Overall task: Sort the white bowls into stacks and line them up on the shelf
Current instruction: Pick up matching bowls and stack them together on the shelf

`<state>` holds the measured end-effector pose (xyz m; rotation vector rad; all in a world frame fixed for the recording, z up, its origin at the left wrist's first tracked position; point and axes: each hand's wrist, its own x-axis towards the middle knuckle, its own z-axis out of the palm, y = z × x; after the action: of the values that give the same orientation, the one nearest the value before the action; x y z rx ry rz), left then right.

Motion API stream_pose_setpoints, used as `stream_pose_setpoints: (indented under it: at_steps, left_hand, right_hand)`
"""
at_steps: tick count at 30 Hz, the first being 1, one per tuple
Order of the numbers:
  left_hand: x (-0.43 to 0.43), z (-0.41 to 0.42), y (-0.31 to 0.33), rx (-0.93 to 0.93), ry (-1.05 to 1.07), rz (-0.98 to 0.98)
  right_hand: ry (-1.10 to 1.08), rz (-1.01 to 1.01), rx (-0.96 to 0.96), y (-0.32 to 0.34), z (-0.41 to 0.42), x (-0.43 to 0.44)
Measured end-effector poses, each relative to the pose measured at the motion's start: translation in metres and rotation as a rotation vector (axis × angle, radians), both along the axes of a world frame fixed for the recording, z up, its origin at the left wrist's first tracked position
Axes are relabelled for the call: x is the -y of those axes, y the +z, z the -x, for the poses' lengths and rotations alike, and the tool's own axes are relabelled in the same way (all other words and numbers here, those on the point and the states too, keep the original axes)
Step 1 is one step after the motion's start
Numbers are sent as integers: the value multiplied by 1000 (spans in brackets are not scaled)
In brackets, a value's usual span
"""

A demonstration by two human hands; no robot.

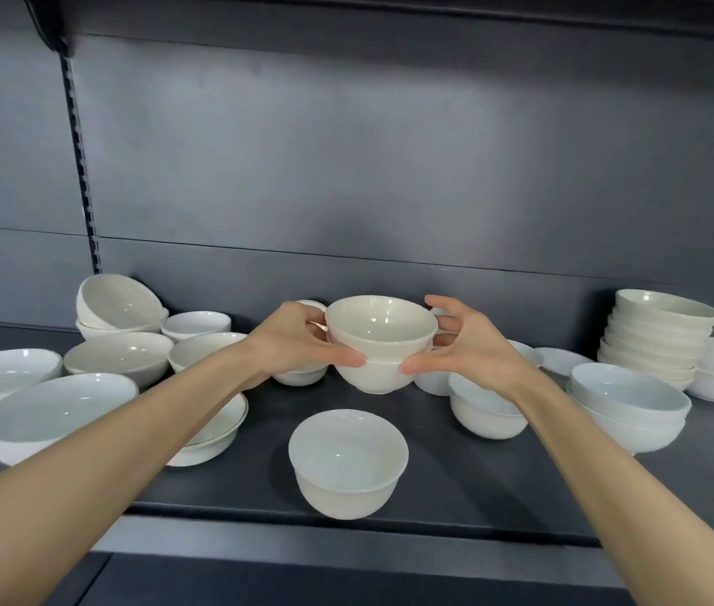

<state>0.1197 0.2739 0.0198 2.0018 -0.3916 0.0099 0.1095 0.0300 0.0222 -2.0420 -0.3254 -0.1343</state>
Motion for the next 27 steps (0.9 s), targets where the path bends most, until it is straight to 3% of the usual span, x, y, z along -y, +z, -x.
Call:
stream_pose_setpoints:
  at_steps: [7,14,27]
  left_hand:
    - [-58,20,15,43,122,74]
    - [-137,7,18,24,164,19]
    - [-216,-72,-1,-51,-53,-55]
  right_hand:
    - [60,-71,35,11,-11,-64]
    - [134,-49,37,12,-34,-140]
    - [-59,56,-36,-6,-68,-217]
